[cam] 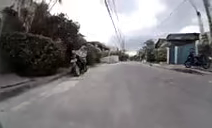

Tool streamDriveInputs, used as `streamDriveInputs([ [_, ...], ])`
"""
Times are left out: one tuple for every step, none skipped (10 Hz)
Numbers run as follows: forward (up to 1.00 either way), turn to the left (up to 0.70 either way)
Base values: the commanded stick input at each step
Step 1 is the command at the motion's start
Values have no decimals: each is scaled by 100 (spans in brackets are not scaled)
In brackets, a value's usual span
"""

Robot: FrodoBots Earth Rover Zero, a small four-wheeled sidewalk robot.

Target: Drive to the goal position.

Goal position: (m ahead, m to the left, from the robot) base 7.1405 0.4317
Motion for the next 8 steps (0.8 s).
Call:
streamDriveInputs([
  [100,0],
  [100,0],
  [100,0],
  [100,0],
  [100,0],
  [100,0],
  [100,0],
  [100,-26],
])
